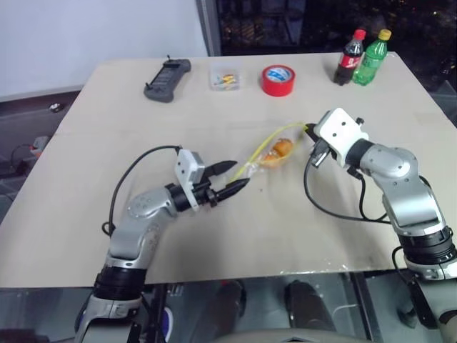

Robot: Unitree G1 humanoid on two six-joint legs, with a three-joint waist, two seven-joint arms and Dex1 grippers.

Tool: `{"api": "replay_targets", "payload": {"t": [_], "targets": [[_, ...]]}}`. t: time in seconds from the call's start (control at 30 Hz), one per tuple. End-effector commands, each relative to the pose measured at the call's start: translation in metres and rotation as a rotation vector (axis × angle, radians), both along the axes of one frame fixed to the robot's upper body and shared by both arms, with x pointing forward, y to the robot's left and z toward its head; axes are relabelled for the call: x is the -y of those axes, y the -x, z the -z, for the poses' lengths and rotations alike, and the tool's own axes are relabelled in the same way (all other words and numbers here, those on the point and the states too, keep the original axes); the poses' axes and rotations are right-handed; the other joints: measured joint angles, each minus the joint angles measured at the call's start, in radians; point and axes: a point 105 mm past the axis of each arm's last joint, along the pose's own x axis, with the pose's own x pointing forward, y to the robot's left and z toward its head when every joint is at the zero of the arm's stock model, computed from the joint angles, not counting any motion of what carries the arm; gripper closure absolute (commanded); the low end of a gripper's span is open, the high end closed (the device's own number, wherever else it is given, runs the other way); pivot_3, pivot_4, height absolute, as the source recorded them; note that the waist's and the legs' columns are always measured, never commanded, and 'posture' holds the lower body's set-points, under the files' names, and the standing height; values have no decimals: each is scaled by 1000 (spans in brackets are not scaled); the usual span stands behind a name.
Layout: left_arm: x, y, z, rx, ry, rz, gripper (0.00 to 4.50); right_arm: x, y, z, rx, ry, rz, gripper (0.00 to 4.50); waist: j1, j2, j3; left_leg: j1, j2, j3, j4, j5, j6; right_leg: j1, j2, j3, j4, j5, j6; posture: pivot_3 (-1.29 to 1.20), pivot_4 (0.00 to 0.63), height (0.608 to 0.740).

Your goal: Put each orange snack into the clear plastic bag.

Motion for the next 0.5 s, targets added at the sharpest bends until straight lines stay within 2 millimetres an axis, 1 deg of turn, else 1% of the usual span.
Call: {"api": "replay_targets", "payload": {"t": [0.03,0.2,0.3,0.33,0.37,0.4,0.5], "targets": [[-1,2,-14,38,28,-2,744,-1,5,-14,58,-10,-7,4500,0,0,0,0,0,0,0,0,0,0,0,0,0,0,0,0,150,740],[-1,3,-8,39,-5,3,744,-1,6,-14,57,-9,-8,4500,0,0,0,0,0,0,0,0,0,0,0,0,0,0,0,0,150,740],[-2,2,-5,27,-12,0,1483,-1,6,-14,55,-8,-8,4500,0,0,0,0,0,0,0,0,0,0,0,0,0,0,0,0,150,740],[-2,2,-4,23,-14,-1,1833,-1,6,-14,54,-8,-8,4500,0,0,0,0,0,0,0,0,0,0,0,0,0,0,0,0,150,740],[-2,3,-3,23,-19,0,2447,0,6,-14,54,-8,-8,4500,0,0,0,0,0,0,0,0,0,0,0,0,0,0,0,0,150,740],[-2,3,-2,23,-23,0,2804,0,6,-14,54,-8,-8,4500,0,0,0,0,0,0,0,0,0,0,0,0,0,0,0,0,150,740],[-2,3,-1,22,-29,-2,4363,0,6,-14,54,-9,-8,4500,0,0,0,0,0,0,0,0,0,0,0,0,0,0,0,0,150,740]]}}
